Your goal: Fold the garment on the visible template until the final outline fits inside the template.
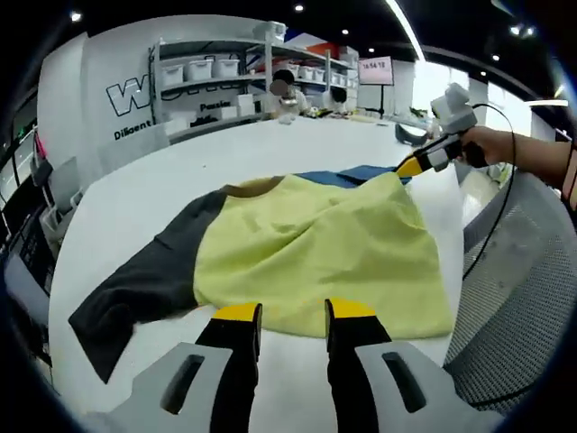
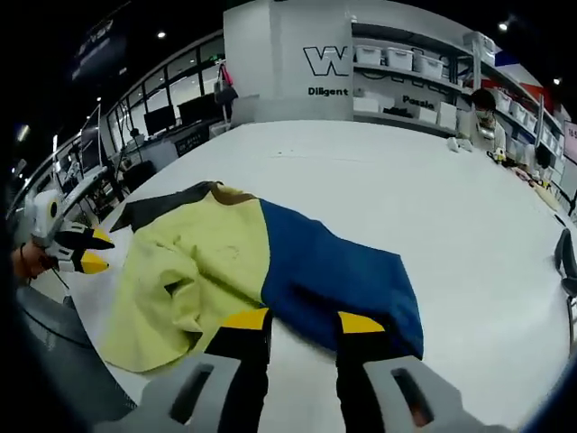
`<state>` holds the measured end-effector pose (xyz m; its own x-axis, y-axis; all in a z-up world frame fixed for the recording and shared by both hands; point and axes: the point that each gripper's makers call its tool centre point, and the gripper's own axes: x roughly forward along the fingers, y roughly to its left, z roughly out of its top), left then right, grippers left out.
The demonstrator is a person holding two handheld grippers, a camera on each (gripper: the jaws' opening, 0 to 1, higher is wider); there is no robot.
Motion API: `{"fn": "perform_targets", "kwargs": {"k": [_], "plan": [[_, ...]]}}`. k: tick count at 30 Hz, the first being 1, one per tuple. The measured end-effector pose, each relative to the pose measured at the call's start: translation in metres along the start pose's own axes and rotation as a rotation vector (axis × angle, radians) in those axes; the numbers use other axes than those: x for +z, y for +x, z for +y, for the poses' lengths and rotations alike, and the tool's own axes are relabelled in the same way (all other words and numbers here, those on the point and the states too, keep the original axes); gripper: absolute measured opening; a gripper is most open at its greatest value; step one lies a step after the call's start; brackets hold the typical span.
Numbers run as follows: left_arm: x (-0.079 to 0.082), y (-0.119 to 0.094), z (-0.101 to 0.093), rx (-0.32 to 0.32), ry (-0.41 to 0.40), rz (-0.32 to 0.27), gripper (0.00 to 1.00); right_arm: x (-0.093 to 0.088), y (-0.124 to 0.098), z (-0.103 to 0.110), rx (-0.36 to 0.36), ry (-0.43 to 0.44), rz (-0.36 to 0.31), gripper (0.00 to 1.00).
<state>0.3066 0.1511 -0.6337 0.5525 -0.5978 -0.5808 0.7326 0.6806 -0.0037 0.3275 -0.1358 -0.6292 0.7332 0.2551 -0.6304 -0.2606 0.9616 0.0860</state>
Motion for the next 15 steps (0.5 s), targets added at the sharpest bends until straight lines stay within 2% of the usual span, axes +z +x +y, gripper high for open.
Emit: {"fn": "perform_targets", "kwargs": {"k": [3, 8, 11, 15], "plan": [[-0.006, 0.004, -0.01, -0.034, -0.002, 0.047, 0.23, 0.0, 0.0, 0.002, 0.008, 0.005, 0.0, 0.23], [-0.006, 0.008, -0.037, -0.114, 0.052, 0.047, 0.23, 0.0, 0.001, 0.007, 0.017, -0.004, -0.003, 0.24], [-0.005, 0.01, -0.055, -0.192, 0.103, 0.036, 0.22, 0.001, 0.003, 0.009, 0.023, -0.013, -0.003, 0.24], [-0.002, 0.01, -0.083, -0.294, 0.123, 0.019, 0.25, 0.002, 0.003, 0.012, 0.033, -0.005, -0.009, 0.24]]}}
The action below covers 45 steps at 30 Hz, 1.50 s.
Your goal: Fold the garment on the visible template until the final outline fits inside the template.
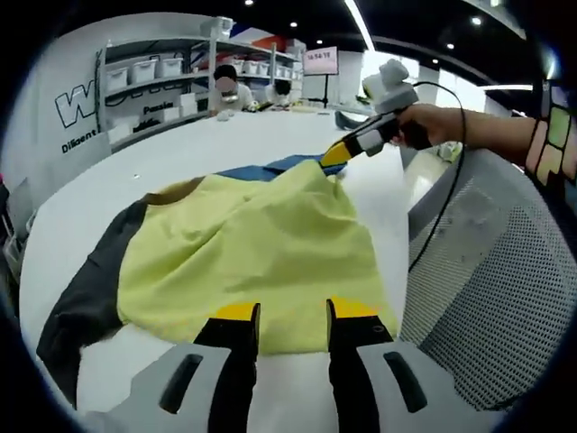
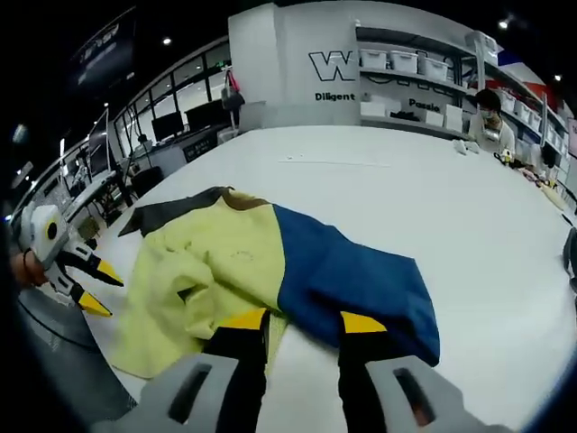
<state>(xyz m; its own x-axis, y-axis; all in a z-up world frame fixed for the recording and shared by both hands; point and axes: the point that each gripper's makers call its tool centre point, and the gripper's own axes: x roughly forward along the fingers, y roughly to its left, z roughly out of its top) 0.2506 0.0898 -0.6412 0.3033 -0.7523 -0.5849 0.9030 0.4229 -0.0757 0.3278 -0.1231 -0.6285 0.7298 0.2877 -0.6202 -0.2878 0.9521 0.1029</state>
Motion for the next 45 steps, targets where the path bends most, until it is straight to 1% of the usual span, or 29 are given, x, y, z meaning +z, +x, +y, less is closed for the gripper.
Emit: {"fn": "perform_targets", "kwargs": {"k": [1, 3, 4, 6, 8, 11, 13, 14, 16, 17, 18, 20, 22, 23, 24, 25, 26, 27, 31, 34, 35, 36, 37, 41, 42, 43, 45], "plan": [[0.0, 0.002, -0.007, -0.028, 0.014, 0.004, 0.25, 0.0, 0.0, 0.0, 0.001, 0.0, 0.001, 0.24], [0.001, 0.004, -0.02, -0.089, -0.005, -0.006, 0.26, -0.002, 0.001, 0.0, 0.001, -0.01, 0.008, 0.24], [0.001, 0.004, -0.023, -0.103, -0.003, -0.007, 0.26, -0.002, 0.001, 0.0, -0.002, -0.013, 0.007, 0.24], [0.0, 0.007, -0.028, -0.111, 0.05, 0.006, 0.27, 0.002, 0.001, -0.002, -0.005, -0.023, -0.01, 0.25], [-0.003, 0.009, -0.034, -0.13, 0.05, 0.019, 0.29, 0.0, 0.002, -0.002, 0.002, -0.012, -0.003, 0.27], [-0.007, 0.01, -0.04, -0.151, 0.062, 0.035, 0.27, 0.0, 0.002, 0.001, 0.01, -0.029, -0.005, 0.26], [-0.011, 0.012, -0.04, -0.155, 0.07, 0.055, 0.26, -0.001, 0.003, 0.002, 0.011, -0.029, -0.001, 0.28], [-0.018, 0.013, -0.042, -0.169, 0.077, 0.081, 0.26, -0.002, 0.003, 0.002, 0.011, -0.035, 0.002, 0.29], [-0.02, 0.012, -0.045, -0.186, 0.063, 0.091, 0.25, -0.003, 0.003, 0.003, 0.01, -0.045, 0.008, 0.32], [-0.021, 0.013, -0.048, -0.195, 0.092, 0.091, 0.25, -0.004, 0.003, 0.003, 0.011, -0.046, 0.009, 0.32], [-0.022, 0.013, -0.046, -0.188, 0.114, 0.097, 0.25, -0.004, 0.003, 0.002, 0.01, -0.046, 0.009, 0.32], [-0.024, 0.014, -0.046, -0.191, 0.103, 0.103, 0.25, -0.004, 0.002, 0.002, 0.009, -0.046, 0.004, 0.32], [-0.025, 0.015, -0.046, -0.191, 0.111, 0.106, 0.23, -0.005, 0.002, 0.004, 0.015, -0.042, 0.008, 0.32], [-0.028, 0.015, -0.043, -0.177, 0.162, 0.121, 0.21, -0.006, 0.002, 0.004, 0.012, -0.042, 0.013, 0.34], [-0.03, 0.016, -0.039, -0.157, 0.196, 0.137, 0.19, -0.006, 0.002, 0.004, 0.009, -0.046, 0.016, 0.35], [-0.032, 0.016, -0.04, -0.156, 0.193, 0.145, 0.18, -0.007, 0.003, 0.004, 0.008, -0.051, 0.019, 0.37], [-0.03, 0.016, -0.042, -0.169, 0.172, 0.129, 0.18, -0.007, 0.003, 0.004, 0.008, -0.052, 0.02, 0.37], [-0.03, 0.016, -0.045, -0.182, 0.15, 0.132, 0.19, -0.008, 0.003, 0.005, 0.01, -0.047, 0.024, 0.37], [-0.031, 0.018, -0.046, -0.174, 0.242, 0.122, 0.18, -0.008, 0.003, 0.004, 0.011, -0.036, 0.023, 0.37], [-0.031, 0.017, -0.05, -0.188, 0.221, 0.123, 0.11, -0.009, 0.003, 0.004, 0.015, -0.033, 0.028, 0.37], [-0.031, 0.017, -0.051, -0.193, 0.243, 0.121, 0.04, -0.01, 0.003, 0.005, 0.016, -0.036, 0.029, 0.36], [-0.031, 0.018, -0.054, -0.217, 0.266, 0.116, 0.0, -0.01, 0.003, 0.005, 0.016, -0.035, 0.029, 0.36], [-0.032, 0.018, -0.053, -0.208, 0.256, 0.115, 0.0, -0.01, 0.003, 0.005, 0.017, -0.035, 0.029, 0.36], [-0.032, 0.019, -0.049, -0.214, 0.215, 0.111, 0.0, -0.009, 0.003, 0.009, 0.03, -0.037, 0.022, 0.35], [-0.033, 0.018, -0.048, -0.198, 0.14, 0.145, 0.0, -0.01, 0.003, 0.009, 0.031, -0.041, 0.027, 0.35], [-0.032, 0.018, -0.045, -0.179, 0.094, 0.163, 0.0, -0.01, 0.003, 0.009, 0.031, -0.042, 0.028, 0.35], [-0.03, 0.017, -0.043, -0.175, 0.135, 0.155, 0.0, -0.01, 0.002, 0.01, 0.032, -0.042, 0.028, 0.35]]}}
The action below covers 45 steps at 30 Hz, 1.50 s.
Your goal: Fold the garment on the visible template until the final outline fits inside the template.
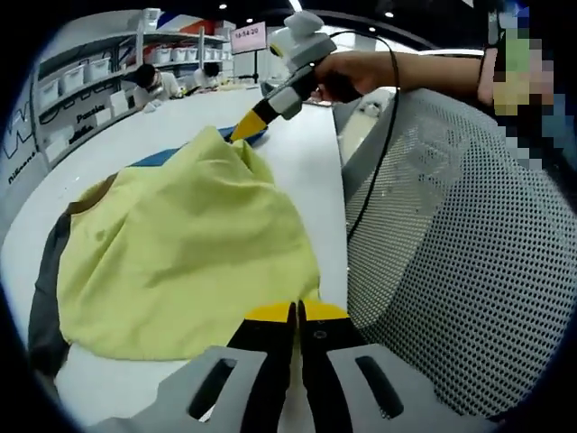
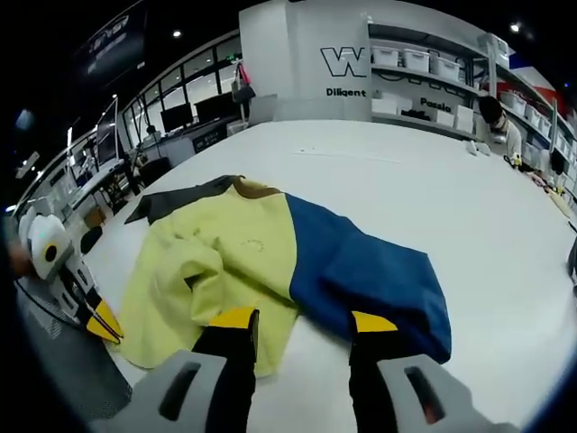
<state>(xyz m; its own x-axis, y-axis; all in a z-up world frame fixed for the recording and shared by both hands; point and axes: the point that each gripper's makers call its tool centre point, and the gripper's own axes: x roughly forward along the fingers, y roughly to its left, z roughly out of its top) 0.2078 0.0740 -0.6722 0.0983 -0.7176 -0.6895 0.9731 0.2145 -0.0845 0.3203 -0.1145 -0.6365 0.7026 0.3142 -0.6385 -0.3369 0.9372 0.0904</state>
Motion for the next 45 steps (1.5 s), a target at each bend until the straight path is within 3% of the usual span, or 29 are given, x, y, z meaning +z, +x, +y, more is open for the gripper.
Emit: {"fn": "perform_targets", "kwargs": {"k": [2, 4, 6, 8, 10, 13, 17, 20, 23, 26, 29, 32, 35, 40, 45], "plan": [[0.008, -0.004, 0.002, 0.006, -0.016, -0.039, 0.0, 0.0, -0.001, 0.0, -0.001, 0.001, 0.0, 0.35], [0.024, -0.011, 0.008, 0.026, -0.084, -0.12, 0.0, 0.001, -0.002, -0.001, -0.004, 0.003, -0.005, 0.34], [0.036, -0.022, 0.02, 0.081, -0.132, -0.178, 0.0, 0.001, -0.002, -0.001, -0.004, 0.005, -0.009, 0.34], [0.041, -0.029, 0.029, 0.113, -0.159, -0.209, 0.0, 0.0, -0.003, 0.0, -0.003, 0.002, -0.006, 0.34], [0.042, -0.037, 0.035, 0.13, -0.235, -0.228, 0.0, 0.0, -0.002, 0.001, 0.0, -0.006, -0.002, 0.34], [0.051, -0.051, 0.055, 0.211, -0.268, -0.307, 0.0, -0.002, -0.002, 0.009, 0.026, -0.024, 0.013, 0.24], [0.058, -0.067, 0.072, 0.271, -0.326, -0.386, 0.0, 0.003, -0.002, 0.007, -0.001, -0.075, -0.002, 0.33], [0.046, -0.072, 0.086, 0.339, -0.361, -0.354, 0.0, 0.004, -0.003, 0.01, 0.01, -0.056, -0.012, 0.32], [0.052, -0.085, 0.098, 0.377, -0.42, -0.442, 0.0, 0.002, -0.006, 0.013, 0.011, -0.065, -0.006, 0.32], [0.045, -0.096, 0.114, 0.456, -0.441, -0.449, 0.0, -0.001, -0.01, 0.016, 0.021, -0.067, -0.001, 0.32], [0.047, -0.104, 0.121, 0.491, -0.465, -0.486, 0.0, -0.003, -0.014, 0.022, 0.029, -0.061, 0.011, 0.32], [0.031, -0.109, 0.13, 0.545, -0.509, -0.459, 0.0, 0.004, -0.023, 0.031, 0.021, -0.088, 0.003, 0.33], [0.028, -0.117, 0.138, 0.561, -0.523, -0.493, 0.0, 0.01, -0.028, 0.044, 0.049, -0.095, -0.008, 0.33], [0.022, -0.119, 0.14, 0.579, -0.531, -0.489, 0.0, 0.009, -0.029, 0.06, 0.079, -0.109, -0.002, 0.32], [0.024, -0.122, 0.142, 0.592, -0.526, -0.497, 0.0, 0.0, -0.03, 0.093, 0.204, -0.134, 0.044, 0.24]]}}
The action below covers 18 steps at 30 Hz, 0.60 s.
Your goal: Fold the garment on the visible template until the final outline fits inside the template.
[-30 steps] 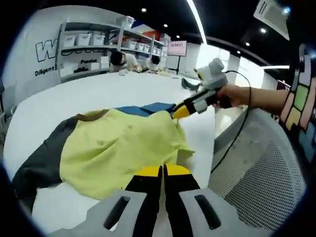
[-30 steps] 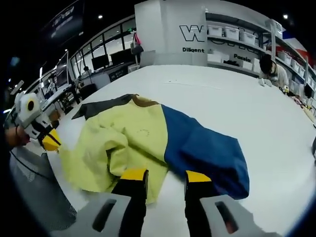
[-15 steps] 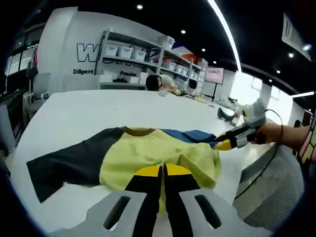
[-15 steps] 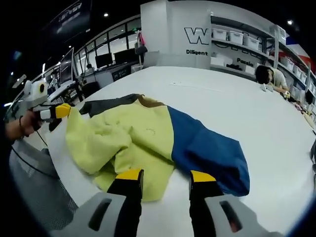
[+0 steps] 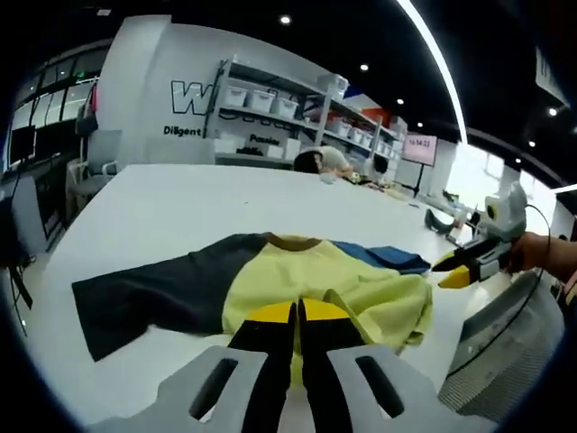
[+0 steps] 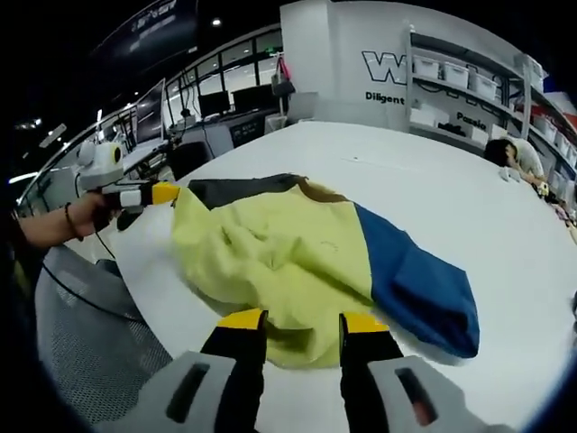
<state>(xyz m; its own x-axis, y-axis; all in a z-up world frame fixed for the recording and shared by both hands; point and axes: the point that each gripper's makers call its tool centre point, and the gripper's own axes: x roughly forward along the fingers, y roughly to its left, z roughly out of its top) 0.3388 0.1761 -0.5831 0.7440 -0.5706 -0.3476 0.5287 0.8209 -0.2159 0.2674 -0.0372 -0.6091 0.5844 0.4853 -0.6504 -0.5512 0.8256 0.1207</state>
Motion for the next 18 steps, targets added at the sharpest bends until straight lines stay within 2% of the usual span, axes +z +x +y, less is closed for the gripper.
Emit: {"fn": "perform_targets", "kwargs": {"k": [2, 6, 9, 11, 15, 18], "plan": [[0.008, -0.002, -0.001, 0.003, 0.002, -0.03, 0.0, -0.006, 0.003, 0.01, 0.028, -0.026, 0.031, 0.24], [0.011, -0.002, 0.0, 0.014, 0.006, -0.039, 0.0, -0.012, 0.01, 0.017, 0.055, -0.028, 0.068, 0.22], [0.02, -0.006, -0.004, 0.003, -0.023, -0.074, 0.0, -0.021, 0.016, 0.029, 0.108, -0.027, 0.12, 0.21], [0.024, -0.008, -0.006, 0.0, -0.016, -0.09, 0.0, -0.025, 0.021, 0.03, 0.103, -0.049, 0.14, 0.21], [0.023, -0.008, -0.004, 0.012, 0.001, -0.081, 0.0, -0.033, 0.035, 0.029, 0.1, -0.047, 0.18, 0.21], [0.024, -0.009, -0.002, 0.015, -0.003, -0.089, 0.0, -0.035, 0.044, 0.028, 0.112, -0.002, 0.185, 0.22]]}}
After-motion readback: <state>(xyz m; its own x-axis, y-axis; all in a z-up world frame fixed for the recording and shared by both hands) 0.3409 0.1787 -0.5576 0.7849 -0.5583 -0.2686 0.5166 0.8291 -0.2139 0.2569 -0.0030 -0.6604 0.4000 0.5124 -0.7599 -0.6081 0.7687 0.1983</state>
